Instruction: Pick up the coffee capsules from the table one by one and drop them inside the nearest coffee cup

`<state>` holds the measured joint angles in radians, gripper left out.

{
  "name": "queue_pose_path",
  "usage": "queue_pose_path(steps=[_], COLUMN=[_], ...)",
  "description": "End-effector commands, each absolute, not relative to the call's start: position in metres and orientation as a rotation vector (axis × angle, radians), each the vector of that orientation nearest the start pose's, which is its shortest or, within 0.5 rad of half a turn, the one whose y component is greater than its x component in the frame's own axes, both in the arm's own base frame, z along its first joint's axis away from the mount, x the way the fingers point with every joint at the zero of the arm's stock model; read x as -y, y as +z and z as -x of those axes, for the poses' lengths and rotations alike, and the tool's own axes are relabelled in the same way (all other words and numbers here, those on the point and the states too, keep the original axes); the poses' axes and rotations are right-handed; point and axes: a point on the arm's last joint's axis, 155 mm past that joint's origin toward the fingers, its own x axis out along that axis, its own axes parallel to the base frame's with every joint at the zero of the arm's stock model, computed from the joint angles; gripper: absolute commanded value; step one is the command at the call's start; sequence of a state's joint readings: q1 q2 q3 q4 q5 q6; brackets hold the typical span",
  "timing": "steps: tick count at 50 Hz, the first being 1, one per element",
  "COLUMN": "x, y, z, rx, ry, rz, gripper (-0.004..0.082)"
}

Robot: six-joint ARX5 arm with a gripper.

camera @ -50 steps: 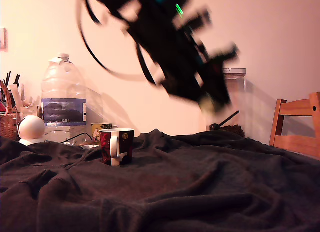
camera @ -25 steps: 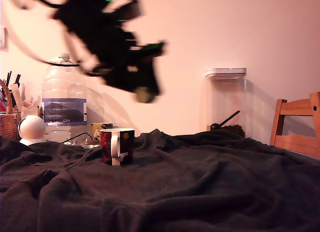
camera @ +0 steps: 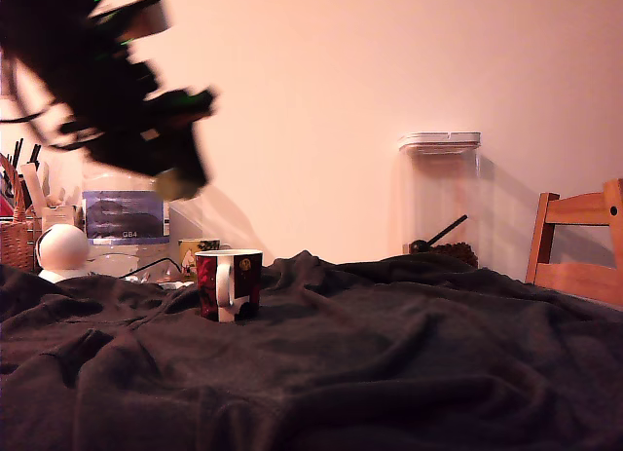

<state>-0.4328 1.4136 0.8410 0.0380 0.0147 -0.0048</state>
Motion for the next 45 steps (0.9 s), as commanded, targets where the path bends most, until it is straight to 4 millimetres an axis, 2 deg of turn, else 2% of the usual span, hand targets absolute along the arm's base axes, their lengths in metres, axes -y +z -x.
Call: queue_pose_path(steps=[1,12,35,45], x=[0.175,0.157,0.157,0.164], y=[0.158,0.157,0.159,0.175], z=[-0.391,-0.396,-0.397,-0.404], rx=[-0.507,-0.514,-0.506,-0.431], ry=[-0.417,-0.374,-0.374,-0.391], rz=[-0.106,-0.095,-0.093,-0.078], gripper=[0.0251,0.0251,0.0251,0.0251])
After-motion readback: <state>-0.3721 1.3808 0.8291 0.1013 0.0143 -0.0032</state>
